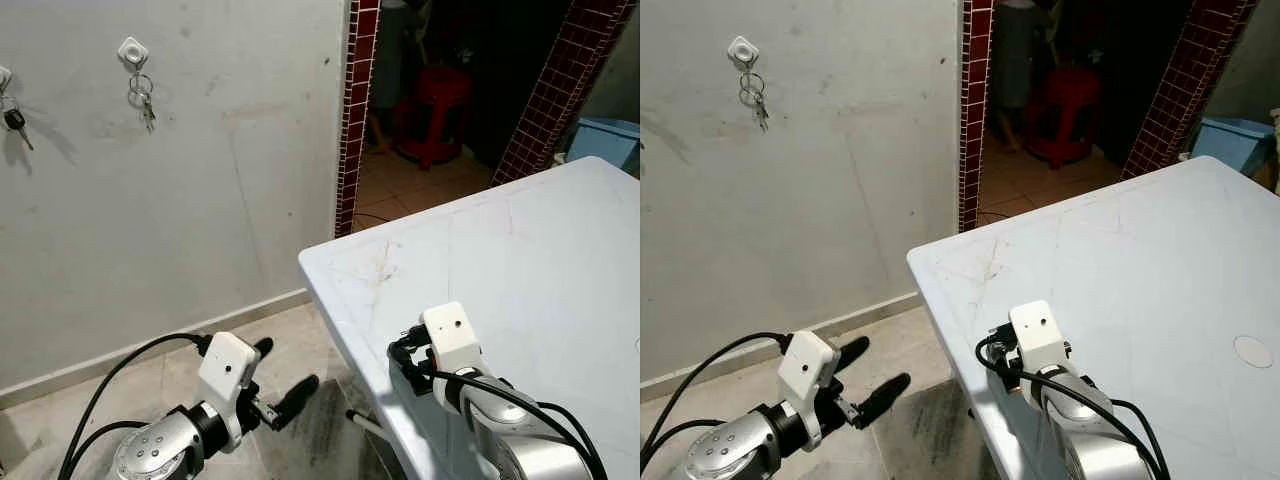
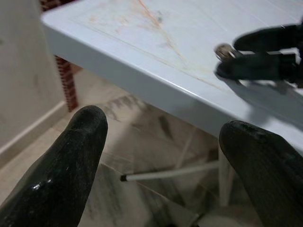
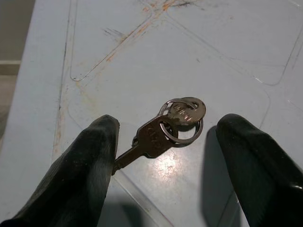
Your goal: Hang keys on a hook
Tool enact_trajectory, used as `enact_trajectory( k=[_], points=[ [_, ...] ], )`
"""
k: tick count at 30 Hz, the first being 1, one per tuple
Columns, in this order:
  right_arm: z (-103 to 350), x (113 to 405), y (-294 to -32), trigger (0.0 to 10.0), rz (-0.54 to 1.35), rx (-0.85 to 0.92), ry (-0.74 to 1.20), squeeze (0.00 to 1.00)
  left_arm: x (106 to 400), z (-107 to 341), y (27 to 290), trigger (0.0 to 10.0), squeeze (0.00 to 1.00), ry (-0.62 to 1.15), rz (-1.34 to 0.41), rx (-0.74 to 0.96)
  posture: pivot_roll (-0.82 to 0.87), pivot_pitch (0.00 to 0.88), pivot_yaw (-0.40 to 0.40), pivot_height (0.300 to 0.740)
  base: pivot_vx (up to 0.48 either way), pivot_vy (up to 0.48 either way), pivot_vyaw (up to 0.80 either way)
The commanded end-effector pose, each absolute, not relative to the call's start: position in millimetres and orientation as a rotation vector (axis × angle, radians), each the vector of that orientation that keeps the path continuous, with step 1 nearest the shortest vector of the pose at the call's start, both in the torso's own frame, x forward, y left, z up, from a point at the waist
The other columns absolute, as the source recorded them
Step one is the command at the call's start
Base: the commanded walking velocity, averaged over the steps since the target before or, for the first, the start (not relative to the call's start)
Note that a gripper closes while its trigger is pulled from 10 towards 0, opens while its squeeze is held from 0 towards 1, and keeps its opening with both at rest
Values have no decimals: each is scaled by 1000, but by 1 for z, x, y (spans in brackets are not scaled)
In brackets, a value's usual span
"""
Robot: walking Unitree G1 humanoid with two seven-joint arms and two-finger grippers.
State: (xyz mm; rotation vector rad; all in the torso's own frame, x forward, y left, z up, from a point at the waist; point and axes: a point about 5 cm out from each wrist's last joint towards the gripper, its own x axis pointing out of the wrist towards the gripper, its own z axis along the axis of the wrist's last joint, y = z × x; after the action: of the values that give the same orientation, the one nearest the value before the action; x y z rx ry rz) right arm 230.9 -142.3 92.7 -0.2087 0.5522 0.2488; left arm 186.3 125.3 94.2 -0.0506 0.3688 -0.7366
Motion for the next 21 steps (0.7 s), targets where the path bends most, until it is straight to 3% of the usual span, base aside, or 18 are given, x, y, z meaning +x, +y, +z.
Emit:
enact_trajectory(
  k=[1,2,3,13,21],
  points=[
    [93,235,-146,10000,216,-217,543,0,186,93,125,10000,0,396,-773,-51,56,0,-9,740,0,0,0],
    [93,235,-146,3137,214,-216,542,0,186,93,125,10000,0,401,-778,-51,56,0,-9,740,0,0,0],
    [92,235,-147,0,213,-205,545,0,185,93,125,10000,0,404,-786,-46,54,0,-5,740,0,0,0],
    [92,243,-151,0,175,-184,534,0,186,94,127,10000,0,413,-799,-28,55,0,1,740,0,0,0],
    [99,267,-150,0,183,-179,473,0,186,94,127,10000,0,410,-787,-22,68,0,-1,740,0,0,0]
  ],
)
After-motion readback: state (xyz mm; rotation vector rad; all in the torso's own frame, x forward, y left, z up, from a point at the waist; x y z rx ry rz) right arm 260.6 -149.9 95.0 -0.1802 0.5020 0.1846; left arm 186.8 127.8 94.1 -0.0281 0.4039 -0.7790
